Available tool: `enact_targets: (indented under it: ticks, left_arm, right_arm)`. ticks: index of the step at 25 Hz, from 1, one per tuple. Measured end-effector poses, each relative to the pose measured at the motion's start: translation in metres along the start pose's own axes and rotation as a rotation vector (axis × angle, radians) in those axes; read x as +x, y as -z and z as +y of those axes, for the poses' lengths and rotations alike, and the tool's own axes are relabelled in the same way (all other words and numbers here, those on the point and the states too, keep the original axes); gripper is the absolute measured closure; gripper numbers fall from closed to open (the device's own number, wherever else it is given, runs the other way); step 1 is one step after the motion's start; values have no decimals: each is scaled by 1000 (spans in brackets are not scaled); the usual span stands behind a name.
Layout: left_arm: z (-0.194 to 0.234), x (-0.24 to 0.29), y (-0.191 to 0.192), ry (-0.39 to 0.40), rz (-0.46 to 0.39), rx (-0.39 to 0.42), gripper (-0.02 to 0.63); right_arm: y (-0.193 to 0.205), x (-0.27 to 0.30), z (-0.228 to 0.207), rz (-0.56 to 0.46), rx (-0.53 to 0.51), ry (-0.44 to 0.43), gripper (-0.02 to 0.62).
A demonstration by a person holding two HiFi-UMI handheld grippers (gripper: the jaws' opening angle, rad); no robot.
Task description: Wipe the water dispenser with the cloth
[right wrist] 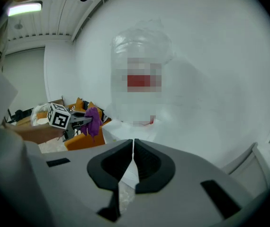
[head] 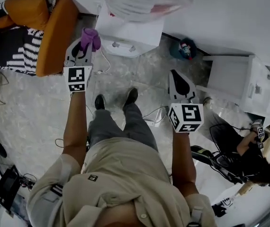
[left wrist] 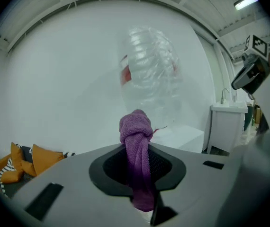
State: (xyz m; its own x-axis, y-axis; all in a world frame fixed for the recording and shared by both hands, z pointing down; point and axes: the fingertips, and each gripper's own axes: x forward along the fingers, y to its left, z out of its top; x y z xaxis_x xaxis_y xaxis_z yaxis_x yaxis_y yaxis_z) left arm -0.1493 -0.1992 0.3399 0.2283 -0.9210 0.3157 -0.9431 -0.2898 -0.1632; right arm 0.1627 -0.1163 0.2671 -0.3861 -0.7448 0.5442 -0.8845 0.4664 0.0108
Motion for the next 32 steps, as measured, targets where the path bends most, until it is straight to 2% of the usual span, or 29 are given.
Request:
enact_targets:
  ticks: [4, 8, 11, 14, 19, 22, 24, 26, 29, 32]
  left_arm:
    - [-26, 45, 48, -41, 51, -32, 529]
    - [-57, 61, 53, -107, -12, -87, 529]
    - [-88, 61, 49, -113, -60, -140, 532]
    - [-137, 68, 40, -56, -113, -142, 532]
    - [-239, 83, 22, 148, -129, -175, 532]
    - [-267, 91, 18, 217, -134, -163, 532]
    - [-253, 90, 24, 206, -130, -144, 532]
    - [-219, 85, 37, 153, -115, -119, 532]
    - [-144, 71, 60, 13, -80, -106, 532]
    - [-70, 59, 78, -125, -39, -150, 532]
  right_arm:
    - [46, 23, -27, 58, 5, -27, 569]
    - [89, 35, -39, 107, 37, -48, 569]
    - [113, 37, -41, 131, 57, -59, 569]
    - [125, 38, -47, 136, 66, -55, 569]
    - [136, 29, -57, 150, 79, -24, 569]
    - [143, 26, -62, 158, 89, -10, 569]
    - [147, 26, -62, 161, 95, -5, 569]
    - [149, 28, -58, 163, 100, -5, 569]
    - [151, 33, -50, 168, 110, -16, 569]
    - [150, 39, -42, 167, 109, -28, 569]
